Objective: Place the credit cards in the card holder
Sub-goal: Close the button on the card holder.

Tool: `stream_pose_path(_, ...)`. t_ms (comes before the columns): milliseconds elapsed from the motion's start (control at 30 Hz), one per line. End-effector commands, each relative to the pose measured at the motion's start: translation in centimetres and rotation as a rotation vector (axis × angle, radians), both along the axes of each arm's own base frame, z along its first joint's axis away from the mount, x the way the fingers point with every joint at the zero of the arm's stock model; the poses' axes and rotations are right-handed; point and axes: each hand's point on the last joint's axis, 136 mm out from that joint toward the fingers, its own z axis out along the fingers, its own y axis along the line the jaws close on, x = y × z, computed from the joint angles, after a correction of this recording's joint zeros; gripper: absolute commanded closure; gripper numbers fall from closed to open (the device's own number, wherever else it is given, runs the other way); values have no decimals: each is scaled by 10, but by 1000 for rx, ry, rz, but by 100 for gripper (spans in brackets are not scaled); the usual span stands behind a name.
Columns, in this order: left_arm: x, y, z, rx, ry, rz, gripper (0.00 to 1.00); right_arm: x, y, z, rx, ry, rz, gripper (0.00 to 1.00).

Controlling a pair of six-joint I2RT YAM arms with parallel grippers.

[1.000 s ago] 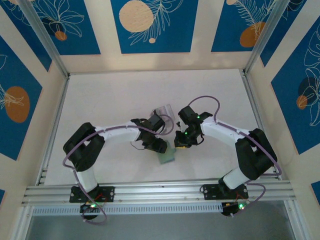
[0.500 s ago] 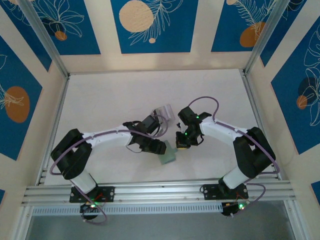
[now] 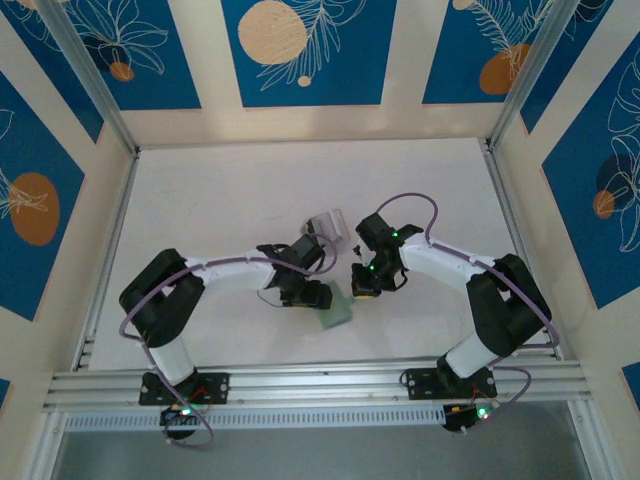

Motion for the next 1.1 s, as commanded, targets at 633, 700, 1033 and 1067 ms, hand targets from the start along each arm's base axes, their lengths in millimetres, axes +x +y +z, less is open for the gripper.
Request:
stream_pose_path(633, -29, -3, -15, 13, -32, -221, 42, -5, 13, 6, 98, 40, 42, 100)
stream_pose_path(700, -31, -9, -14, -18, -30, -233, 43, -6, 17, 7, 120, 45, 50, 100)
stream_pose_path(1033, -31, -17, -22, -49, -10, -221, 43, -13, 34, 11, 217, 70, 96, 100)
stream_pose_path(1067, -31, -17, -23, -52, -9, -219, 44, -15, 35, 10, 221, 78, 100, 100)
